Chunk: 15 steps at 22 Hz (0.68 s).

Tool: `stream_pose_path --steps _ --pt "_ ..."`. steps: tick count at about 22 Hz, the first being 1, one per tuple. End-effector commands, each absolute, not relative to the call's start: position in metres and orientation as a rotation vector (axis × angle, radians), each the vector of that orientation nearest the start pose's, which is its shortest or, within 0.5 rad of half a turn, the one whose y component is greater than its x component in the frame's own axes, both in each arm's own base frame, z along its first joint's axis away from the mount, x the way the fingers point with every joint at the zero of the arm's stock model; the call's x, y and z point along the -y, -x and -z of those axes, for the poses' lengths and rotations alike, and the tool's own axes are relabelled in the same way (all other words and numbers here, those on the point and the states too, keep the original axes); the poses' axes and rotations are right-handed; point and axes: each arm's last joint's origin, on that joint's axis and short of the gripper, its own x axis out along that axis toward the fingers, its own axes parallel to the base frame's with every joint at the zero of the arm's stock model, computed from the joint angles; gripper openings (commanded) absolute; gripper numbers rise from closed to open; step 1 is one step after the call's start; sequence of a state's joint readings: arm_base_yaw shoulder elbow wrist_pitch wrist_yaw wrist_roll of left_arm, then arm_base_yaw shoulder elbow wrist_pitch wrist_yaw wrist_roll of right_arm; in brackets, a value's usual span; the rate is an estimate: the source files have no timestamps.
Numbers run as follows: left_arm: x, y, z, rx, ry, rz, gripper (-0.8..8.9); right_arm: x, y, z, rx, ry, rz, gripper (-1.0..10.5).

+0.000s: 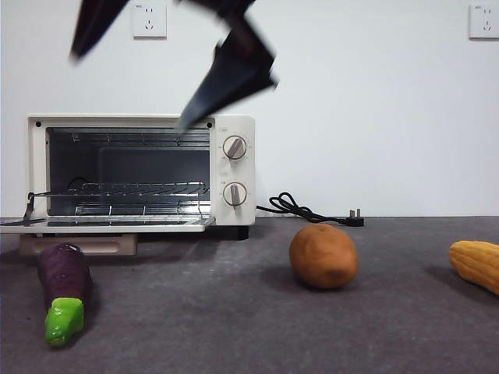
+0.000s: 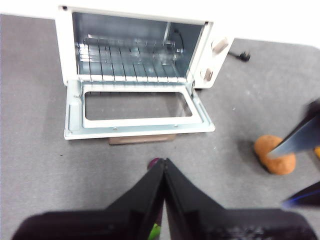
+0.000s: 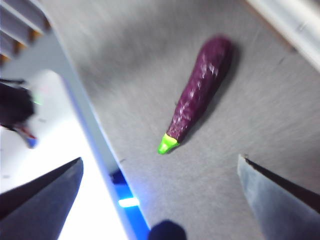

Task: Take the eggplant from the table,put the eggplant in the oven

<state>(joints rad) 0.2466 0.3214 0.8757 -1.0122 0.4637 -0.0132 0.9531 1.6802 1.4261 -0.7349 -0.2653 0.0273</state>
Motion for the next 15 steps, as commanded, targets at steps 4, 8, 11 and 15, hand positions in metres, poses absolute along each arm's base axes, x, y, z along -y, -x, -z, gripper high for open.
stream_pose_path --steps 4,8,11,15 --pt "0.007 -0.028 -0.319 -0.498 0.221 0.217 -0.06 -0.328 -0.202 -0.226 -1.115 0.373 -1.012 6.3" --pt "0.008 -0.028 -0.319 -0.493 0.229 0.252 -0.06 -0.342 -0.198 -0.2 -1.165 0.394 -0.983 6.3" --pt "0.008 -0.028 -0.319 -0.492 0.232 0.261 -0.06 -0.352 -0.191 -0.193 -1.153 0.389 -0.99 6.3" --pt "0.008 -0.028 -0.319 -0.493 0.235 0.271 -0.06 -0.364 -0.179 -0.19 -1.111 0.391 -0.981 6.3"
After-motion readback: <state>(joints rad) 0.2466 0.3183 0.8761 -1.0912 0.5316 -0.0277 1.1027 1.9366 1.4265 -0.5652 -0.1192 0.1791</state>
